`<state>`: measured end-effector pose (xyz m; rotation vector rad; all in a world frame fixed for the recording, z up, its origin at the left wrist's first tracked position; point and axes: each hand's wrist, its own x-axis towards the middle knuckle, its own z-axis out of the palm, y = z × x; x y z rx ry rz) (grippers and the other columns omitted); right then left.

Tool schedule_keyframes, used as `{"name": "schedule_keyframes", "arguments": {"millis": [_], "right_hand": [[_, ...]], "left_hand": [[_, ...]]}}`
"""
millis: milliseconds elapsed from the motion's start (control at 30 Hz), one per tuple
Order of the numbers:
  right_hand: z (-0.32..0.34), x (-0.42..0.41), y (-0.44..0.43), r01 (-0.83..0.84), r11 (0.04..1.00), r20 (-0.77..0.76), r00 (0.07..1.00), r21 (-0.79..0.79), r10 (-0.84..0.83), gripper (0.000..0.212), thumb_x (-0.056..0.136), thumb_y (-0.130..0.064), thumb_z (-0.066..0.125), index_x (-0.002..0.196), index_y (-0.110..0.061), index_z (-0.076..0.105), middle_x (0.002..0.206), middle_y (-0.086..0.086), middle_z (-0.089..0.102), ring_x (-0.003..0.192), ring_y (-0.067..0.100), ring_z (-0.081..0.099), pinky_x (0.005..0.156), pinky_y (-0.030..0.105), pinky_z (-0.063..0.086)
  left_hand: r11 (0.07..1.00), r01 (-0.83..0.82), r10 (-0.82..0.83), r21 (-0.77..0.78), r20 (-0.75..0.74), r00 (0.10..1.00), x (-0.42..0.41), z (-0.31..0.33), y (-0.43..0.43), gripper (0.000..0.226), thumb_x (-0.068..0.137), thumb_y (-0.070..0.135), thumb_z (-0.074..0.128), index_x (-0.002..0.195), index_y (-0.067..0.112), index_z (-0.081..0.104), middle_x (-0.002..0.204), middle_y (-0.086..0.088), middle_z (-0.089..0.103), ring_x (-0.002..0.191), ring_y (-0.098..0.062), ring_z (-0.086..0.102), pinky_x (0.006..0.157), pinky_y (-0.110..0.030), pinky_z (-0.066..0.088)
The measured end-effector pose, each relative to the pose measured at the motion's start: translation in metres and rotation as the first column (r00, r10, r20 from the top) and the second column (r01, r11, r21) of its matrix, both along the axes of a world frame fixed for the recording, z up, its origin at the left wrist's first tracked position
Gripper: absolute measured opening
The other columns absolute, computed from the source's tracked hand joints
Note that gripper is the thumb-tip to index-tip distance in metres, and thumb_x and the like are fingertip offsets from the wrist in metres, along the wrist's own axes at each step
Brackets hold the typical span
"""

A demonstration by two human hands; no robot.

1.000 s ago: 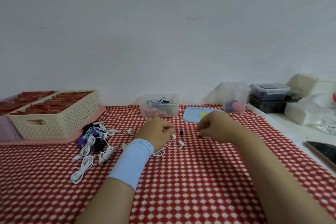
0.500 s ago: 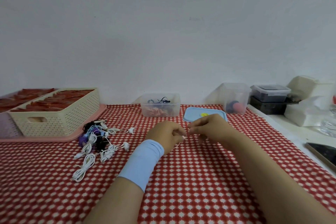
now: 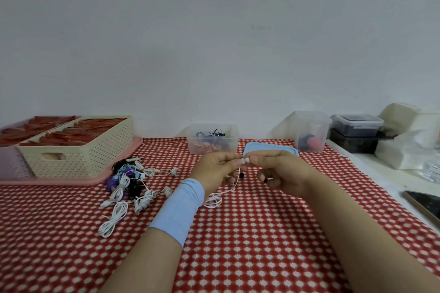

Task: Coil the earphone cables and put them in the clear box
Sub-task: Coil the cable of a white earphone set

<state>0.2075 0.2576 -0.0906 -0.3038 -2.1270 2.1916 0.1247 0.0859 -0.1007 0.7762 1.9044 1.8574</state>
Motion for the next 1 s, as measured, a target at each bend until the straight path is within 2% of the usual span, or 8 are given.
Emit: {"name": "schedule_keyframes", "arguments": {"millis": [133, 300, 400, 533, 667, 867, 1000], "right_hand": [[-0.0006, -0.0001, 0.0009, -0.016, 1.000, 0.005, 1.000, 0.020, 0.016, 0.019, 0.093, -0.015, 0.067, 0.107, -0.010, 0.078, 0.097, 0.008, 0.072, 0.057, 0.011, 0.053, 0.040, 0.017, 0.027], [0.0020, 0.0031, 0.0007, -0.056, 0.998, 0.027, 0.998, 0.031, 0.056, 0.017, 0.093, -0.012, 0.065, 0.104, -0.009, 0.078, 0.093, 0.007, 0.074, 0.057, 0.012, 0.053, 0.041, 0.017, 0.025], [0.0021, 0.0037, 0.0012, -0.078, 0.996, 0.027, 0.997, 0.034, 0.077, 0.017, 0.092, -0.012, 0.065, 0.103, -0.010, 0.077, 0.092, 0.006, 0.074, 0.058, 0.012, 0.054, 0.040, 0.017, 0.025], [0.0003, 0.0023, 0.0010, -0.084, 0.995, 0.035, 0.996, 0.047, 0.082, 0.026, 0.081, -0.018, 0.071, 0.105, -0.010, 0.078, 0.090, 0.005, 0.074, 0.058, 0.011, 0.055, 0.040, 0.017, 0.026], [-0.0034, 0.0017, -0.0005, -0.051, 0.995, 0.071, 0.996, 0.085, 0.045, 0.017, 0.091, -0.014, 0.068, 0.105, -0.011, 0.078, 0.087, 0.005, 0.072, 0.055, 0.011, 0.056, 0.039, 0.017, 0.027], [-0.0053, -0.0016, -0.0058, 0.025, 0.991, -0.031, 0.999, 0.133, -0.021, 0.020, 0.093, -0.016, 0.068, 0.110, -0.009, 0.075, 0.095, 0.010, 0.075, 0.058, 0.015, 0.061, 0.043, 0.022, 0.034], [-0.0008, 0.0040, -0.0077, 0.040, 0.988, -0.060, 0.998, 0.149, -0.031, 0.020, 0.094, -0.021, 0.067, 0.106, -0.008, 0.077, 0.100, 0.010, 0.077, 0.060, 0.015, 0.064, 0.048, 0.024, 0.036]], "left_hand": [[1.000, 0.015, -0.017, -0.027, -0.058, 0.998, -0.0004, -0.0011, -0.0016, 0.012, 0.091, 0.012, 0.067, 0.100, 0.015, 0.074, 0.084, -0.005, 0.076, 0.064, -0.007, 0.058, 0.060, -0.021, 0.051], [0.998, 0.037, -0.041, -0.047, -0.085, 0.996, 0.0003, 0.0008, -0.0028, 0.010, 0.091, 0.012, 0.067, 0.092, 0.018, 0.075, 0.081, -0.003, 0.076, 0.066, -0.011, 0.058, 0.076, -0.033, 0.055], [0.997, 0.055, -0.059, -0.048, -0.077, 0.995, 0.0018, 0.0014, -0.0040, 0.010, 0.091, 0.012, 0.066, 0.093, 0.016, 0.075, 0.078, -0.001, 0.075, 0.065, -0.010, 0.057, 0.074, -0.030, 0.055], [0.995, 0.083, -0.086, -0.049, -0.062, 0.994, 0.0024, 0.0002, -0.0056, 0.010, 0.091, 0.012, 0.067, 0.094, 0.013, 0.076, 0.076, -0.001, 0.073, 0.065, -0.011, 0.056, 0.071, -0.027, 0.054], [0.991, 0.054, -0.071, -0.123, -0.142, 0.987, 0.0003, -0.0012, -0.0065, 0.009, 0.090, 0.014, 0.069, 0.090, 0.017, 0.077, 0.079, -0.002, 0.076, 0.070, -0.015, 0.060, 0.079, -0.033, 0.056], [0.995, -0.030, 0.013, -0.100, -0.162, 0.987, -0.0009, -0.0006, -0.0055, 0.010, 0.090, 0.012, 0.069, 0.100, 0.014, 0.072, 0.083, -0.002, 0.077, 0.074, -0.015, 0.068, 0.072, -0.025, 0.059], [0.995, -0.070, 0.054, -0.077, -0.194, 0.980, 0.0014, 0.0020, -0.0056, 0.007, 0.088, 0.008, 0.070, 0.094, 0.012, 0.071, 0.078, -0.001, 0.075, 0.059, -0.002, 0.067, 0.058, -0.015, 0.052]]}}
